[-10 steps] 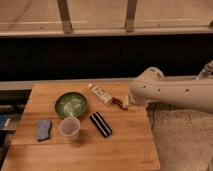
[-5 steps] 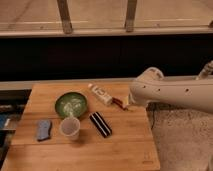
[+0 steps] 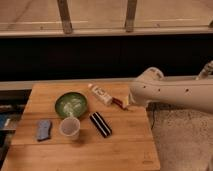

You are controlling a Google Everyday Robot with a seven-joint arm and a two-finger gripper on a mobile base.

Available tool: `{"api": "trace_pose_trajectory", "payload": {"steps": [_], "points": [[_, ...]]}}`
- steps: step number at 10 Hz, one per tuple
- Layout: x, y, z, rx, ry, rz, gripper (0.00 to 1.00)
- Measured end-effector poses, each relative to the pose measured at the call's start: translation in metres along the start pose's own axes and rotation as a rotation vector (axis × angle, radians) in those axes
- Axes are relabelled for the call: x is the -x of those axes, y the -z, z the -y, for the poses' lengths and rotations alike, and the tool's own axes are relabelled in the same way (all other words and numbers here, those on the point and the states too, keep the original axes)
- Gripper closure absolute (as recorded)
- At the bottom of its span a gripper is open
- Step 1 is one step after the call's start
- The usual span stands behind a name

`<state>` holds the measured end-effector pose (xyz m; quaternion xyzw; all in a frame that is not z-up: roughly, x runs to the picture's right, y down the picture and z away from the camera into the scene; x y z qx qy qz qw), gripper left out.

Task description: Pick up the ceramic cup

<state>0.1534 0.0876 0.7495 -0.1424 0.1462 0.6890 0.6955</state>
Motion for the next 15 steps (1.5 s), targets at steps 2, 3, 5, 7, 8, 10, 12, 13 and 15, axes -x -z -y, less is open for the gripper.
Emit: {"api": "trace_pose_trajectory", "payload": {"steps": [2, 3, 5, 7, 8, 10, 12, 13, 15], "points": [[0.000, 0.000, 0.000, 0.000, 0.000, 0.000, 0.36], [0.000, 0.000, 0.000, 0.000, 0.000, 0.000, 0.36], [0.000, 0.000, 0.000, 0.000, 0.000, 0.000, 0.36], [0.000, 0.000, 0.000, 0.000, 0.001, -0.001, 0.36], [0.000, 0.000, 0.000, 0.001, 0.010, -0.004, 0.36], [-0.003, 0.002, -0.009, 0.005, 0.069, -0.016, 0.36], [-0.011, 0.009, -0.055, 0.026, 0.182, -0.022, 0.36], [-0.015, 0.014, -0.074, 0.034, 0.226, -0.023, 0.36], [-0.025, 0.024, -0.131, 0.074, 0.355, -0.028, 0.36]]}}
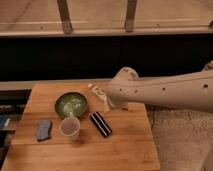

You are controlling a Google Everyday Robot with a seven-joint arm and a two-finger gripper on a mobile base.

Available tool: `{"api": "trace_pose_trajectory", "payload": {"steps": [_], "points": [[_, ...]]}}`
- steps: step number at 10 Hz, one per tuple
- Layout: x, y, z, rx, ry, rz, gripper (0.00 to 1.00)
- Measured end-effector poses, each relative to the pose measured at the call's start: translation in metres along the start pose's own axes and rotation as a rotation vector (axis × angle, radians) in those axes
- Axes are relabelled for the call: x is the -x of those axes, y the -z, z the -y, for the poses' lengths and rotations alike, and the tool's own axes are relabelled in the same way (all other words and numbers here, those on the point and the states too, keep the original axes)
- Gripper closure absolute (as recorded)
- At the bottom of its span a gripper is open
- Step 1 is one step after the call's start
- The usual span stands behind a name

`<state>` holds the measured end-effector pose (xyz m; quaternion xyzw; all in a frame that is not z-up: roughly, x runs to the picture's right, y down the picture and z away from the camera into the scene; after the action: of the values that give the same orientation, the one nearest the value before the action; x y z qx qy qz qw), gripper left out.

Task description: Pick up the ceramic cup

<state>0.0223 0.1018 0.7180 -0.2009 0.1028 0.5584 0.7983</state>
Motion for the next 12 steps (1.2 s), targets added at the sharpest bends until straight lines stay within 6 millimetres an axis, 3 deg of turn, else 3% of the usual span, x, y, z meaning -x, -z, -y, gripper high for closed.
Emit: {"api": "trace_pose_trajectory", "payload": {"steps": [5, 10, 12], "points": [[0.030, 0.015, -0.086, 0.071, 0.197, 0.021, 0.36], [0.026, 0.045, -0.136, 0.076, 0.344, 0.056, 0.36], [0.024, 0.040, -0.148, 0.077, 0.379, 0.054, 0.36]]}}
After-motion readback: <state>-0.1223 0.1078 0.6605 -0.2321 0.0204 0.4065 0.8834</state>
